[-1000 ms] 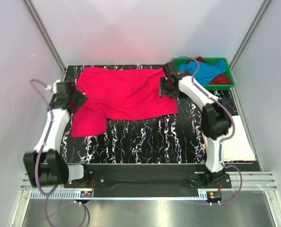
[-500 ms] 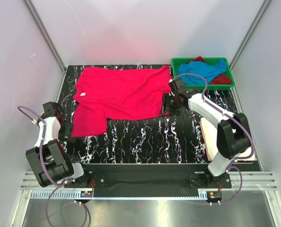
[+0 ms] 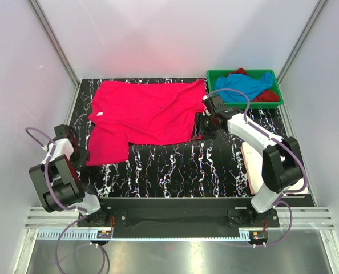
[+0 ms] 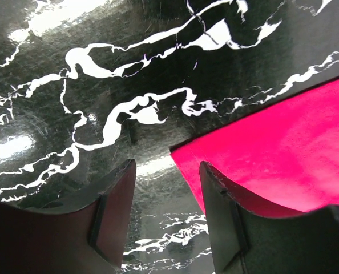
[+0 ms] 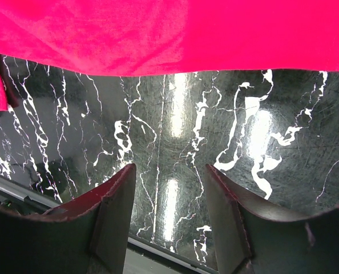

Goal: Fold and stack the t-shirts
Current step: Flatten the tshirt out

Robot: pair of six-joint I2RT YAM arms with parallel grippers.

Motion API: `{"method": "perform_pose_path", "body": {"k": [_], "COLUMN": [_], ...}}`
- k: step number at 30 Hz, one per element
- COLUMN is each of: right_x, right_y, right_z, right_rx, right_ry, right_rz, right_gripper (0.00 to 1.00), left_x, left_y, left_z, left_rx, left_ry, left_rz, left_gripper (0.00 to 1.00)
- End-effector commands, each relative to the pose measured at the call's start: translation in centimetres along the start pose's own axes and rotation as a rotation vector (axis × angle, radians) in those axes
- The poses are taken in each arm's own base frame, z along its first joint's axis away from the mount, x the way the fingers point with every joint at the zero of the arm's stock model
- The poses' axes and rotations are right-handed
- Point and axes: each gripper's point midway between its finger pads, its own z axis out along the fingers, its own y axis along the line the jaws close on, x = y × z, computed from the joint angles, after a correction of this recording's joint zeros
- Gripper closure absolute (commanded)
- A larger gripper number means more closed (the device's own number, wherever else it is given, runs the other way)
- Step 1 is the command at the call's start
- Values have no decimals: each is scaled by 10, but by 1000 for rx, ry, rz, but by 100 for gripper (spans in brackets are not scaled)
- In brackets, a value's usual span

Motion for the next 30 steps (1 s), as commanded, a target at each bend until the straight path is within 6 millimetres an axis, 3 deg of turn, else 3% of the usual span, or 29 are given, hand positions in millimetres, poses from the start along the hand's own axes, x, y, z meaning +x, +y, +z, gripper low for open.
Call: {"method": "perform_pose_path", "body": {"k": [1,15,19,23,24,25,30], "right_x": [-13,-13,-14,-10,-9,-7,4], "right_y": [15,8,8,5,5,3,-10], "right_z": [-9,-5,-5,-3,-2,-1,7], "right_rx": [-51,-18,-16,-11,-11,-5,26], "right_ry": [-47,-53,-57,-49,-47,-41,-5], "right_rz": [-29,-27,-22,-14,-13,-7,57], "right_gripper": [42,42,43,43,43,43,43], "left_x": [-11,-11,-11,-13,-14,-13,-14], "left_y": [-11,-16,-18,-22,-23,-22,-19], "left_z": [3,27,30,33,34,34,23], "left_rx": [36,0,4,13,11,7,-5], "left_ry": [-26,20,19,21,23,27,0], "left_rz": [15,69,74,92,100,110,119], "left_gripper": [47,53,63,81,93,98,100]}}
